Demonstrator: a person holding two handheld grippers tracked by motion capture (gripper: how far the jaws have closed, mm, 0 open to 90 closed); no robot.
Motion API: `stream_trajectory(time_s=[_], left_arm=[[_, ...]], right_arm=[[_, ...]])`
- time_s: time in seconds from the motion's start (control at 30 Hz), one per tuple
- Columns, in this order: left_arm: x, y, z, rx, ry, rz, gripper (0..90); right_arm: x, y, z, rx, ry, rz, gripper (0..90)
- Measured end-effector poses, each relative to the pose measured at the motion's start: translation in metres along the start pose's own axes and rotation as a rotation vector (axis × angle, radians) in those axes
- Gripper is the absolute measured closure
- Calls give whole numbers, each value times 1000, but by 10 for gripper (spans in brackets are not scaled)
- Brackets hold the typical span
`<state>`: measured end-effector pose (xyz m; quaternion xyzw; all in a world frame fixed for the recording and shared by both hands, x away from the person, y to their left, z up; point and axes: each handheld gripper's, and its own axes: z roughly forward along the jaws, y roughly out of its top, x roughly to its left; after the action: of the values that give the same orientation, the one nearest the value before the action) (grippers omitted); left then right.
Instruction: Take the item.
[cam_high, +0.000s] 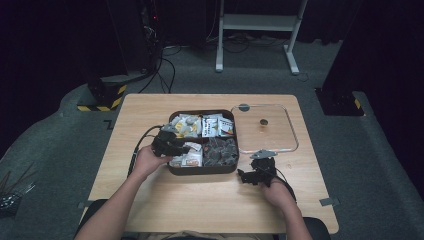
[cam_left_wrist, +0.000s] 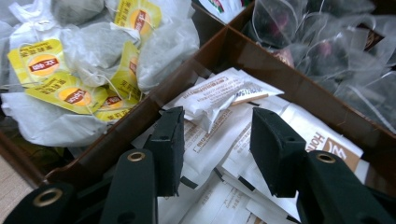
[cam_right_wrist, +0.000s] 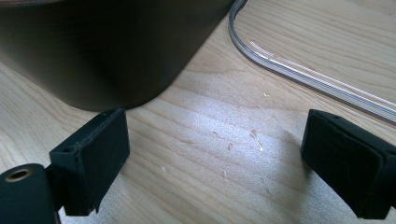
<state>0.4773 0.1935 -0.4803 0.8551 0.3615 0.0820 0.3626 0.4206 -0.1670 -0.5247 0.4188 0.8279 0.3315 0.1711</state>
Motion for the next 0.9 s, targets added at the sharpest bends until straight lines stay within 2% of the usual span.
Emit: stream_trajectory(time_s=[0.13,0.2,0.37,0.43,0.57,0.7,0.73,0.77,0.9], left_arm=[[0,0,2,17,22,24,561],[1,-1,3,7,20,4,582],[3,0,1,3,10,11,603],[3,0,1,-13,10,0,662],[6,5,2,27,12,-26,699],[6,6,2,27,24,-25,784],[6,7,1,32,48,-18,819],[6,7,1,32,48,-18,841],[5,9,2,39,55,-5,862]], right_arm=[[0,0,0,-1,1,-4,78],[0,1,1,0,3,-5,78],[0,1,1,0,4,-2,78],[0,1,1,0,4,-4,78],[0,1,2,0,4,-5,78],[0,2,2,-1,4,-6,78],[0,2,2,-1,4,-7,78],[0,1,2,0,4,-4,78],[0,1,2,0,4,-5,78]])
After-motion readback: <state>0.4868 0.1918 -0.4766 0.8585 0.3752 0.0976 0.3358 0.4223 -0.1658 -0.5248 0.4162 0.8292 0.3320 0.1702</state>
